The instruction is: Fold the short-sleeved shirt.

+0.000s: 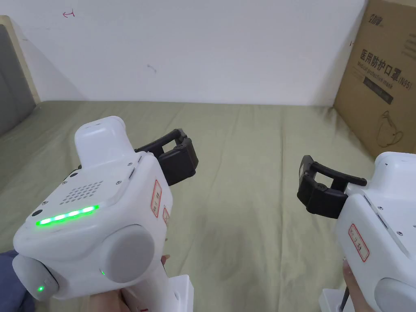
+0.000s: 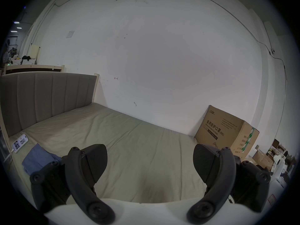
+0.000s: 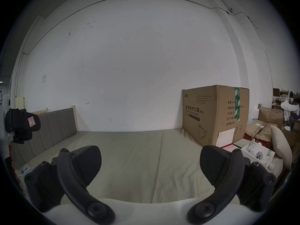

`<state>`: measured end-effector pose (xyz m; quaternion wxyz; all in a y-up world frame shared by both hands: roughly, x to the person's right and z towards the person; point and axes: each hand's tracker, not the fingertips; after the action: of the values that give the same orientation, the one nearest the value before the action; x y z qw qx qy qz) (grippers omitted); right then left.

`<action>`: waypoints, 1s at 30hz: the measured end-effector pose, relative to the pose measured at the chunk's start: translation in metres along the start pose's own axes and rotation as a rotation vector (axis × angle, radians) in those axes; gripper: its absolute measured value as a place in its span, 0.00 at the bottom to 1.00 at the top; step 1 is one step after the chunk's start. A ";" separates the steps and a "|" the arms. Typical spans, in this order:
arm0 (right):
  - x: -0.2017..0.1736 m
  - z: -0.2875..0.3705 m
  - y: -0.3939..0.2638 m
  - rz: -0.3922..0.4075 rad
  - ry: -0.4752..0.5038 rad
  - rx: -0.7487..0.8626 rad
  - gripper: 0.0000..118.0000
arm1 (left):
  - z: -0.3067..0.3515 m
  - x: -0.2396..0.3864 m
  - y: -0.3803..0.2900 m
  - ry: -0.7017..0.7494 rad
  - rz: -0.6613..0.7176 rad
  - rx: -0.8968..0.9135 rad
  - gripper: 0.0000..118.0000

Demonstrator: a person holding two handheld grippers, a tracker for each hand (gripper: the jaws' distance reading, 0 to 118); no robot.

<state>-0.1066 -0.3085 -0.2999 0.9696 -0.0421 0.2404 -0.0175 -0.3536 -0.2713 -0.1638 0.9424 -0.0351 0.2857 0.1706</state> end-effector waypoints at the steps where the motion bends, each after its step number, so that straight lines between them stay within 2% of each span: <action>1: 0.000 0.000 0.000 0.000 0.000 -0.001 1.00 | 0.001 0.000 0.000 -0.004 -0.001 0.002 0.93; 13: 0.002 0.004 0.003 -0.003 -0.004 0.004 1.00 | 0.001 0.009 0.002 0.019 -0.028 -0.026 0.93; 16: 0.003 0.006 0.004 -0.011 -0.004 0.005 1.00 | 0.007 0.001 0.000 -0.062 0.026 -0.016 0.93; 24: 0.004 0.009 0.003 -0.024 -0.009 -0.002 1.00 | 0.006 0.003 0.002 0.009 0.011 -0.031 0.93; 30: 0.006 0.010 0.003 -0.012 -0.009 -0.003 1.00 | -0.001 -0.009 0.000 -0.092 0.067 -0.118 0.93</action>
<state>-0.0965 -0.3050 -0.2937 0.9705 -0.0452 0.2359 -0.0227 -0.3618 -0.2739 -0.1597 0.9446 -0.0731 0.2325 0.2199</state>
